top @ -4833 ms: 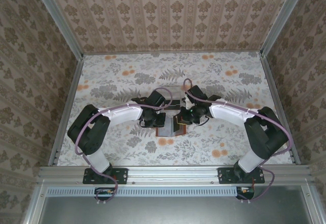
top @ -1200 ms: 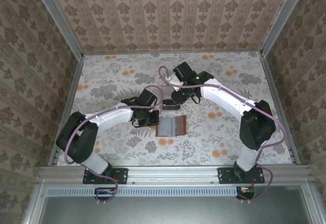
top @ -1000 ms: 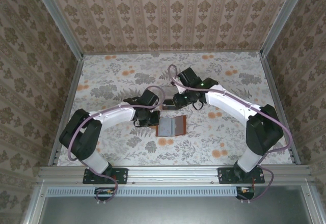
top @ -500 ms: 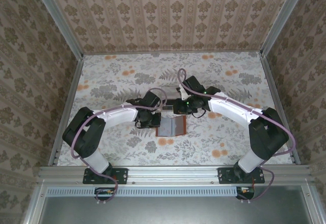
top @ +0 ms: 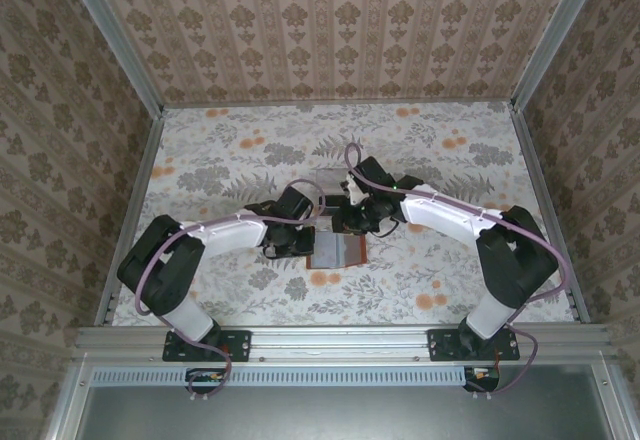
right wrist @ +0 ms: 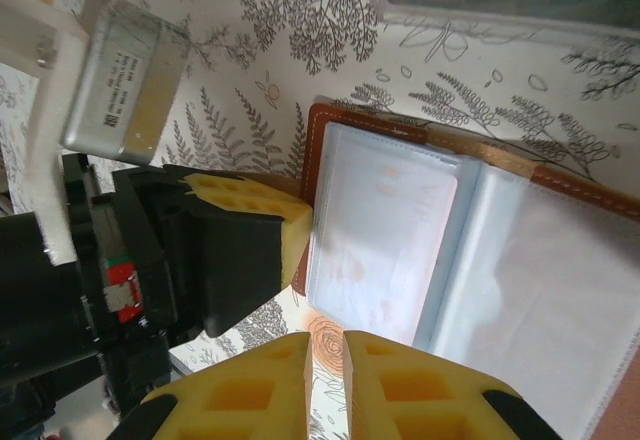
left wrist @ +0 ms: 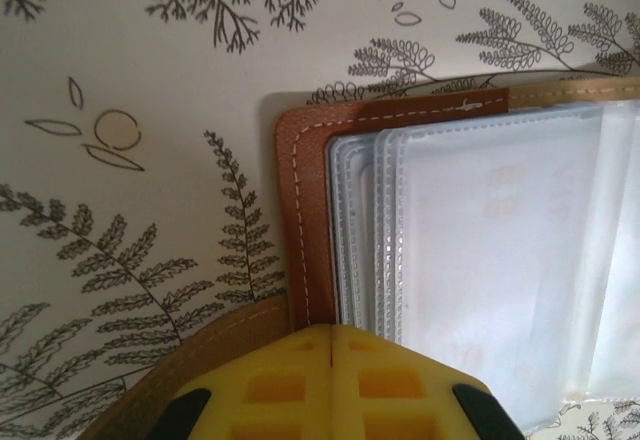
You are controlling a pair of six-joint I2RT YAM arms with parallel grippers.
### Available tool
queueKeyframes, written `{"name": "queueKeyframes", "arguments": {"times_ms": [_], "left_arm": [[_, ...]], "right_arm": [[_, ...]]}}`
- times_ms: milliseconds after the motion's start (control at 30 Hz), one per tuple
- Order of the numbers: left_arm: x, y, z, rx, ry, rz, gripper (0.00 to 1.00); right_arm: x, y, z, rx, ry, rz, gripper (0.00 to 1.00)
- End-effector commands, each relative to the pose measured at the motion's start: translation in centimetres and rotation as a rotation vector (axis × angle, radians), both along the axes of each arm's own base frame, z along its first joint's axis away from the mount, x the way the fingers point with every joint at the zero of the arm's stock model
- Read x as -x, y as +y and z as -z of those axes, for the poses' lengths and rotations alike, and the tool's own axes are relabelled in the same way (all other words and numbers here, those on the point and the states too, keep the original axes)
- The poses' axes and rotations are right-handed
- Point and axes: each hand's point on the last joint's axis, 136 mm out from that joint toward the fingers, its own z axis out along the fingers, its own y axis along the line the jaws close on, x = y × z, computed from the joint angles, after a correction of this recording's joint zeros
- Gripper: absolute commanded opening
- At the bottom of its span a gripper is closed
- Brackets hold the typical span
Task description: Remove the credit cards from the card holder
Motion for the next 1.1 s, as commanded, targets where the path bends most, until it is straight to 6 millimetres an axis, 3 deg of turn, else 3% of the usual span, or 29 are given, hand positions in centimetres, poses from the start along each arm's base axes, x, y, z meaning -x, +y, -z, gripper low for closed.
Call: {"name": "queueKeyframes", "arguments": {"times_ms": [0,567,767,1067], "left_arm": [[1.8,0.7,0.7,-0.008,0.057,-0.003,0.03],[1.7,1.4,0.2,0.054,0.051,-0.032,0.02],[1.4,1.4,0.5,0.115,0.073,-0.049,0.01],[1.2,0.9,1.1,0.158,0.092,-0.045,0.01]], "right_arm": [[0.6,1.2,0.7,-0.026,0.051,-0.012,0.18],[0.8,5.3,4.3,-0.055,0.14,-0.047,0.19],[0.9,6.1,5.9,-0.052,0.185,-0.06,0.2],[1.2,6.3,6.6,-0.036,0.192,-0.072,0.22]]}}
